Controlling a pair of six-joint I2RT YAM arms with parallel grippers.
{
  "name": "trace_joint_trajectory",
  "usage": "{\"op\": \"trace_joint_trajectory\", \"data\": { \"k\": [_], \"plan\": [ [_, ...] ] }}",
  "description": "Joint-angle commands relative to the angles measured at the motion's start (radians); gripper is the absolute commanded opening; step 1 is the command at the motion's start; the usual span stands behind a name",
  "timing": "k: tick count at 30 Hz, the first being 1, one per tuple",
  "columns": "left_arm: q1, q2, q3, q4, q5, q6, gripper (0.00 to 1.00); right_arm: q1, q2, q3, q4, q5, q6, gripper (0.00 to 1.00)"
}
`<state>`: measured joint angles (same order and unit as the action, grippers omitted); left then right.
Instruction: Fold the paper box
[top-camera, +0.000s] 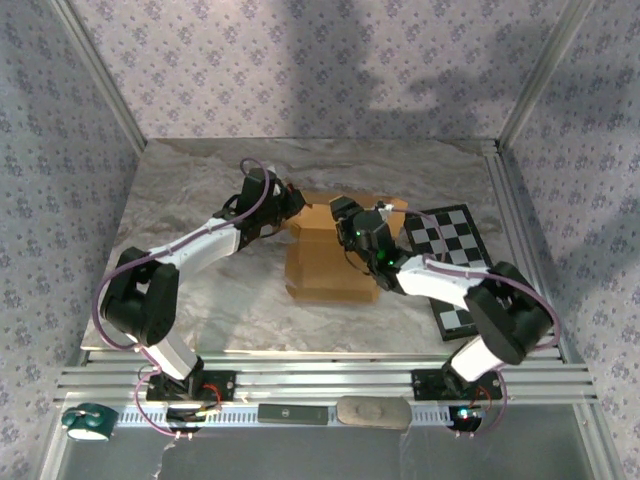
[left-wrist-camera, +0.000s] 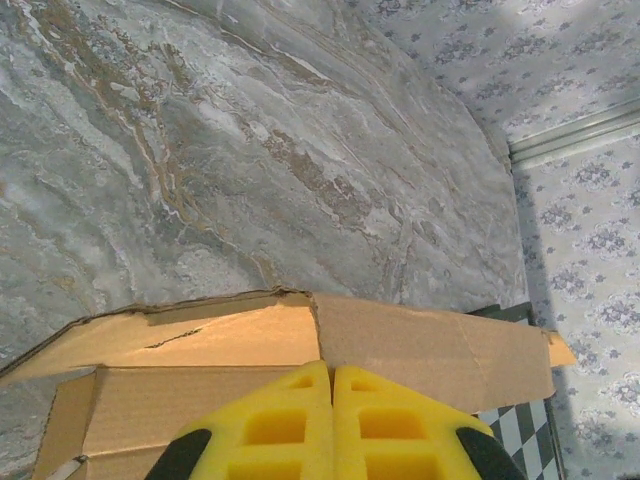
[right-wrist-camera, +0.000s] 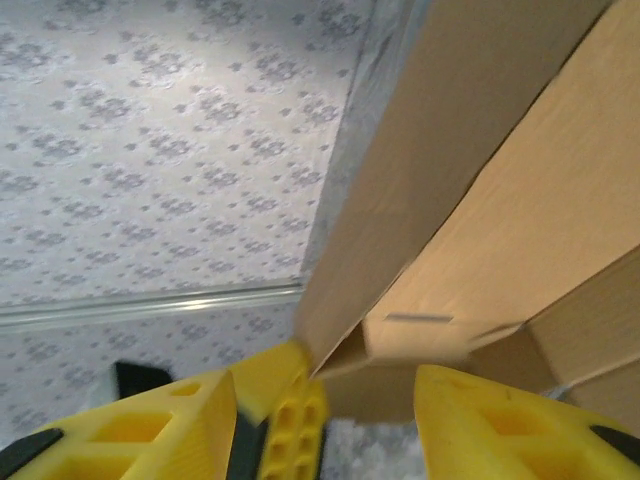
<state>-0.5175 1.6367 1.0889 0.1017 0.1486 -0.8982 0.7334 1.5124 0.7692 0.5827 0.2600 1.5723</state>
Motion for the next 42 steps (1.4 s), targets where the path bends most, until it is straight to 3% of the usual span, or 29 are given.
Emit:
{"op": "trace_joint_trajectory", "data": {
  "k": [1, 9, 13, 26, 32, 37, 42],
  "plan": [
    [-0.003, -0.026, 0.011, -0.003, 0.02, 0.028, 0.0, 0.011, -0.006, 0.006, -0.049, 0.062, 0.032, 0.54],
    [-0.003, -0.038, 0.01, -0.016, 0.023, 0.047, 0.0, -0.061, 0.153, 0.061, 0.128, -0.024, 0.077, 0.47],
    [-0.003, -0.031, 0.019, -0.022, 0.033, 0.054, 0.0, -0.068, 0.162, 0.086, 0.132, -0.016, 0.063, 0.46],
    [-0.002, -0.027, 0.027, -0.026, 0.048, 0.067, 0.0, -0.049, 0.271, 0.168, 0.18, 0.001, 0.118, 0.3],
    [0.002, -0.028, 0.024, -0.017, 0.061, 0.075, 0.0, -0.046, 0.262, 0.157, 0.152, 0.018, 0.121, 0.0],
    [0.034, -0.111, 0.01, -0.096, 0.032, 0.111, 0.38, -0.047, 0.243, 0.128, 0.146, 0.034, 0.109, 0.0],
    [0.15, -0.22, -0.07, -0.186, -0.039, 0.146, 0.49, -0.051, 0.241, 0.095, 0.189, 0.027, 0.094, 0.0]
  ]
}}
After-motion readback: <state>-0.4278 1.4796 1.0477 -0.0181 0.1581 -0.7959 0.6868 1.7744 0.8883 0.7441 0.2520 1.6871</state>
